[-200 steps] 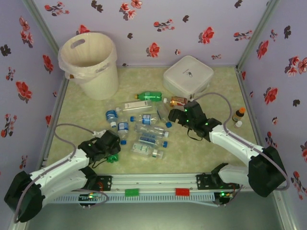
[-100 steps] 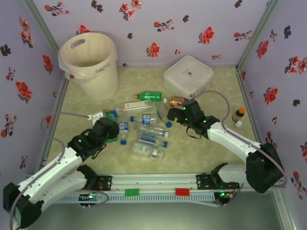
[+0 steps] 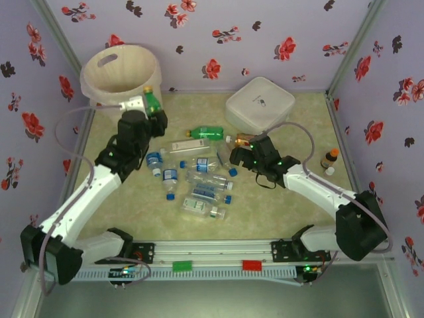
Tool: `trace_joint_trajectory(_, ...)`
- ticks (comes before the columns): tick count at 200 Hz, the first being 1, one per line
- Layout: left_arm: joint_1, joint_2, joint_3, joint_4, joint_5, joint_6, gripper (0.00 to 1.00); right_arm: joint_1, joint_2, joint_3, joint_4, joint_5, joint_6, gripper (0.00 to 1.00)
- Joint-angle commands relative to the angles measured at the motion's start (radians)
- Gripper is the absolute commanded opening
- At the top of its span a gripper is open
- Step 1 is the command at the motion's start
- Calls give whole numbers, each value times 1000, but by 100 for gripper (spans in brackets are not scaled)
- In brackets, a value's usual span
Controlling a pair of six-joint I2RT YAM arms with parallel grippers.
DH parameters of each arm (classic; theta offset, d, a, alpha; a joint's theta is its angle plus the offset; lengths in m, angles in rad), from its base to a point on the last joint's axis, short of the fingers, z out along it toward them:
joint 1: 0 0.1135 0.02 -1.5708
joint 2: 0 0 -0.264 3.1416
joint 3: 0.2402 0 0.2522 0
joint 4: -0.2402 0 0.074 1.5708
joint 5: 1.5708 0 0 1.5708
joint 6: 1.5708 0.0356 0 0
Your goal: Put the plastic bottles in the bin
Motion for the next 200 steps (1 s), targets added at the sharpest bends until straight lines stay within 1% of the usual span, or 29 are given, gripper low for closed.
trace_joint_trajectory(1, 50, 65, 155, 50, 91, 136, 36, 8, 17, 49, -25, 23, -8, 100)
trace_joint_trajectory(44, 215, 220, 409, -31, 185, 182, 36, 8, 42, 74, -34, 15, -18, 100)
trace_joint_trajectory(71, 325, 333, 563, -84, 232, 178, 34, 8, 40, 74, -25, 10, -16, 100)
trace_joint_trajectory(92, 380, 428, 693, -135, 249, 183, 34, 8, 41, 81, -34, 9, -26, 100)
trace_joint_trajectory(135, 439, 629, 895, -270, 268, 190, 34, 8, 45, 98, -57, 6, -52, 100)
trace_joint_trajectory(162, 442, 738, 998, -368, 285, 202, 35, 8, 37, 85, -47, 7, -57, 100)
trace_joint_trajectory(180, 443, 775, 1024, -397, 285, 207, 38, 8, 36, 88, -59, 14, -70, 100)
trace_joint_trajectory(192, 443, 790, 1027, -400, 284, 211, 41, 8, 37, 92, -74, 25, -78, 100)
trace_joint_trajectory(197, 444, 795, 1028, -402, 284, 212, 45, 8, 37, 95, -81, 31, -81, 100)
trace_joint_trajectory(200, 446, 796, 1029, -402, 283, 212, 50, 8, 37, 96, -85, 34, -82, 100)
